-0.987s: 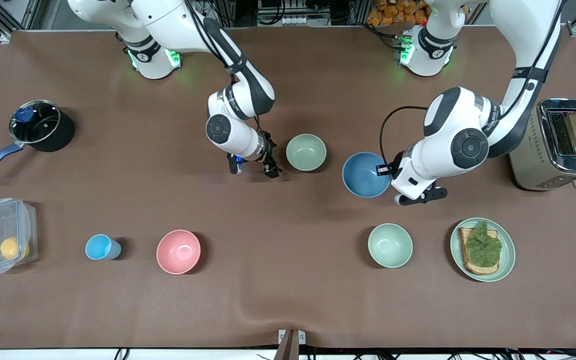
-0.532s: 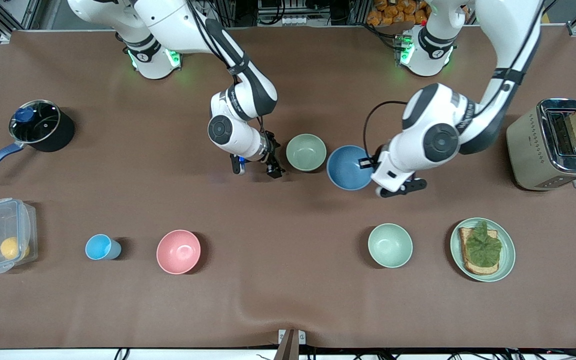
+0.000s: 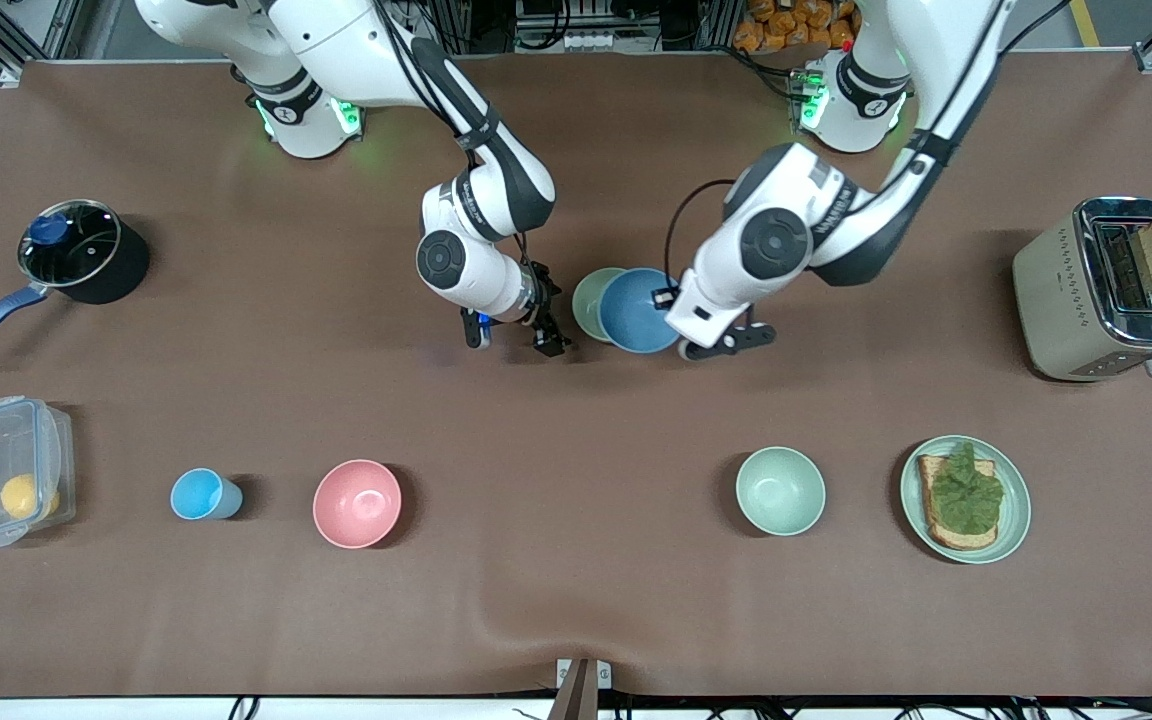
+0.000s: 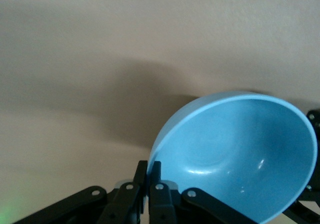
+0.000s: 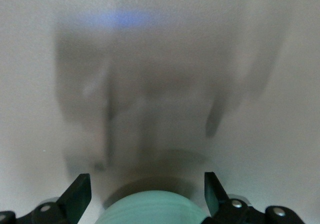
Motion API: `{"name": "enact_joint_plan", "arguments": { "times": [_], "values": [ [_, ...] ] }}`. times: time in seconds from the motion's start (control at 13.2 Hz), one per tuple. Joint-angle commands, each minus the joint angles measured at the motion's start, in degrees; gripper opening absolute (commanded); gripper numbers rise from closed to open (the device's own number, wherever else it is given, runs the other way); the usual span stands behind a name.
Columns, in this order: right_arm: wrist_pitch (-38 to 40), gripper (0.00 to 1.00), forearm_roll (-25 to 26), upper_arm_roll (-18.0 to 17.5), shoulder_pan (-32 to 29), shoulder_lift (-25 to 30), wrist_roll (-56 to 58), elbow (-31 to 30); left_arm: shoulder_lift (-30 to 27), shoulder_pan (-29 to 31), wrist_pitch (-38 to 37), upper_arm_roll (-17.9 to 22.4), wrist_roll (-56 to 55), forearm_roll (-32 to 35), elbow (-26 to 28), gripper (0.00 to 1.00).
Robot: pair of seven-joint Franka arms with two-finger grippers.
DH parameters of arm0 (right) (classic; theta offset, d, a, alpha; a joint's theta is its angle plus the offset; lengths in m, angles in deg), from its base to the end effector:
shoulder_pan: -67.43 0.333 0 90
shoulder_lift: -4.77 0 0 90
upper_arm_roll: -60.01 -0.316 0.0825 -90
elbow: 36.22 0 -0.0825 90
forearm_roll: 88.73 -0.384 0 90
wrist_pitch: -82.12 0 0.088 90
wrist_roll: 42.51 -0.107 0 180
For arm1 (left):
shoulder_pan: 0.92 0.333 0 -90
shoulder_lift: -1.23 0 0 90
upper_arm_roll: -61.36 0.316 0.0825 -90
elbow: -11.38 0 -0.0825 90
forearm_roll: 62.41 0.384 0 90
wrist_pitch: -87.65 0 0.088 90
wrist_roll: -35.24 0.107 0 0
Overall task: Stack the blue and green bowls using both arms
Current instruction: 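Lower the blue bowl into the green bowl with the left gripper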
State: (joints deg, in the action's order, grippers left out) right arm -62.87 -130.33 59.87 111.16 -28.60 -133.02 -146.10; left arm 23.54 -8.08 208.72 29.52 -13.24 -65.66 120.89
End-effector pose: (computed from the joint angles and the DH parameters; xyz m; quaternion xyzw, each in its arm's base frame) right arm 0.4574 0.4298 0.1873 -0.7442 0.6343 0.1870 0.0939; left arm 0.4796 -0.3707 0.3116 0.9841 0.1081 -0.1338 0.0445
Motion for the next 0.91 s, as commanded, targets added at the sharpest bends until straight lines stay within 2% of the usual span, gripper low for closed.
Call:
{"name": "enact_joint_plan", "arguments": {
  "times": [0.0,0.15,0.84],
  "values": [
    [-0.6,1.0,-1.3,0.0,0.4,-0.7,-0.7,1.1,-0.8,-1.0,3.7,0.2,-1.1,-0.9,3.5,0.0],
    [-0.6,1.0,-1.2,0.0,0.4,-0.7,-0.7,1.0,-0.8,-1.4,6.3,0.1,-1.1,-0.7,5.8,0.0],
    [-0.3,1.0,-1.1,0.0,0.4,-0.6,-0.6,1.0,2.6,-4.2,10.8,0.3,-1.1,-0.3,5.9,0.0]
  ]
}}
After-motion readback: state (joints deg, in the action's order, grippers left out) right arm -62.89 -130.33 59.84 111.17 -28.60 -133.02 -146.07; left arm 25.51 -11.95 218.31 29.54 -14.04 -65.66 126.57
